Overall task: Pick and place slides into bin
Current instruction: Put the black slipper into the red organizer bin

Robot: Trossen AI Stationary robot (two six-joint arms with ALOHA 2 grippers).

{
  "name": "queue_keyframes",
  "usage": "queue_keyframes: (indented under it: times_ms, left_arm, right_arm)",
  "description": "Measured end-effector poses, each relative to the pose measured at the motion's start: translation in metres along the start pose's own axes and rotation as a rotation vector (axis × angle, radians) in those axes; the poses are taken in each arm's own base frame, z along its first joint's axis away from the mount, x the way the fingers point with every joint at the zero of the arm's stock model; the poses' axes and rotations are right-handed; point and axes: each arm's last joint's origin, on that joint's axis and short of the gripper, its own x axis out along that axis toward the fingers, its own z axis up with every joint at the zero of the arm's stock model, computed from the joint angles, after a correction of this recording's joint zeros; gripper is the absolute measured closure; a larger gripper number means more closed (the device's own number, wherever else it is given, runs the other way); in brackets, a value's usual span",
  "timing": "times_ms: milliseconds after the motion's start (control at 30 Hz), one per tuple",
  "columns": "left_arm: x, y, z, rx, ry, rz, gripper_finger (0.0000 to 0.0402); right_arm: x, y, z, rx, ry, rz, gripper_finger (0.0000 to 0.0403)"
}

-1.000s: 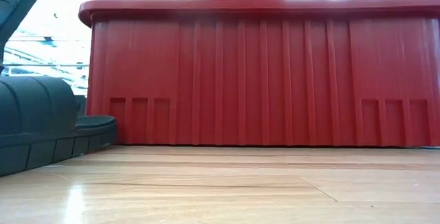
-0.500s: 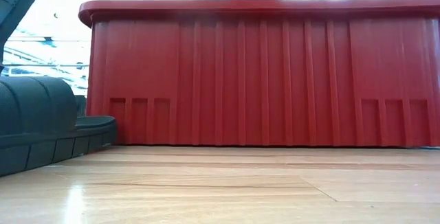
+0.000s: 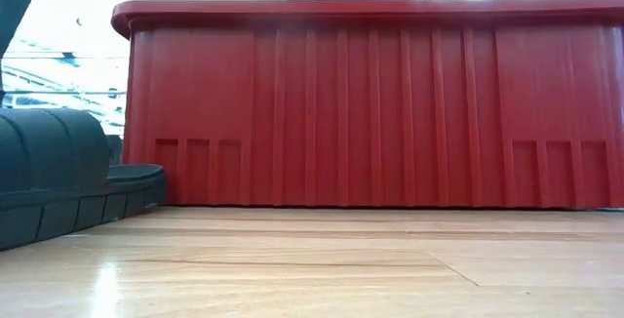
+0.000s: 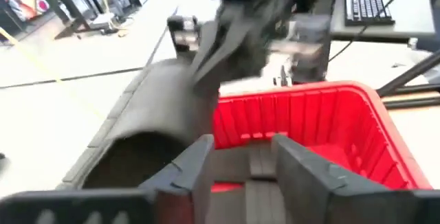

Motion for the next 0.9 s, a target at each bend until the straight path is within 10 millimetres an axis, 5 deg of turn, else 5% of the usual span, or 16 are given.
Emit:
queue_keyframes:
  times_ms: [367,600,900]
  left_arm:
    - [-0.059,-0.009,0.003,0.024,0.077,0.077,0.0174]
    - [-0.083,-0.005,0.000,0.068,0.150,0.195,0.0172]
    - [-0.092,0.005,0.003,-0.047,0.092,0.281,0.0172]
  right_arm:
    - [-0.027,0.002,0.015,0.192,-0.037,-0.250,0.0402]
    - [-0.077,0.022,0.037,0.371,-0.099,-0.318,0.0402]
    - [-0.124,0.039,0.028,0.601,0.006,-0.457,0.0403]
